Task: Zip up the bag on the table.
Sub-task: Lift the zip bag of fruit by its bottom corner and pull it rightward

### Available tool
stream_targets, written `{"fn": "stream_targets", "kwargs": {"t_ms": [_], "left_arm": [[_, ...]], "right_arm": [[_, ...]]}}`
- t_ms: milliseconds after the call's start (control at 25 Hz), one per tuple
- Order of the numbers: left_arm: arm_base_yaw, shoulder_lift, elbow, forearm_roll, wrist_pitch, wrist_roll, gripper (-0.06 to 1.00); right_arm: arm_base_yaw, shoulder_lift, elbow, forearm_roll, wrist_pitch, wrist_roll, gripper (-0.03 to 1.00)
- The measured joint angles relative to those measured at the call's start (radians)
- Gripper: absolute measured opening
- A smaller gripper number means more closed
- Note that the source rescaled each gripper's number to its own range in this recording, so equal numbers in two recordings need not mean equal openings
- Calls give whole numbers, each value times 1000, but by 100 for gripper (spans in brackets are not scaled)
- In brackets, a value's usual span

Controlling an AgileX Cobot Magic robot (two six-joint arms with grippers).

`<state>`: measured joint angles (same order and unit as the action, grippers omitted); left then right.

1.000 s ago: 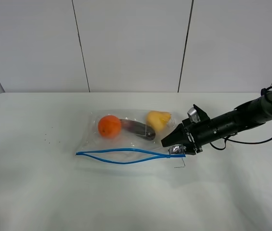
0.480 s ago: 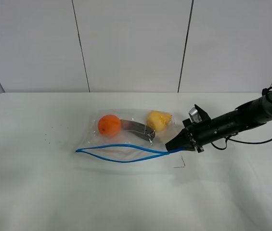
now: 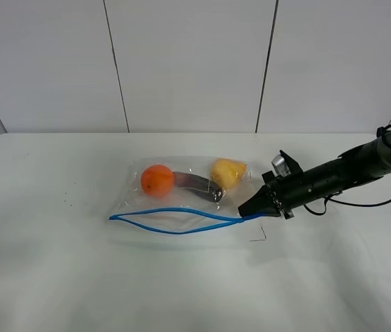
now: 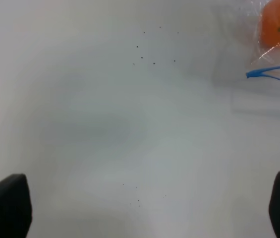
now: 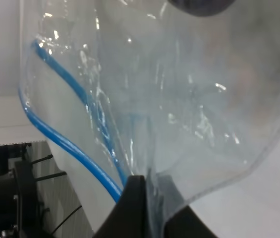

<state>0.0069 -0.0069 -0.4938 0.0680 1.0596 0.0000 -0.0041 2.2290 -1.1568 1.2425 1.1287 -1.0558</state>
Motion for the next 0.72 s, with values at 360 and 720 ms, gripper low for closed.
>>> {"fn": "stream_targets", "kwargs": {"t_ms": [360,720], "left_arm": [[0,0,0,0,0,0,100],[0,0,0,0,0,0,100]], "right_arm": [[0,0,0,27,69,3,0],[0,-81,0,34,70,38,0]]}}
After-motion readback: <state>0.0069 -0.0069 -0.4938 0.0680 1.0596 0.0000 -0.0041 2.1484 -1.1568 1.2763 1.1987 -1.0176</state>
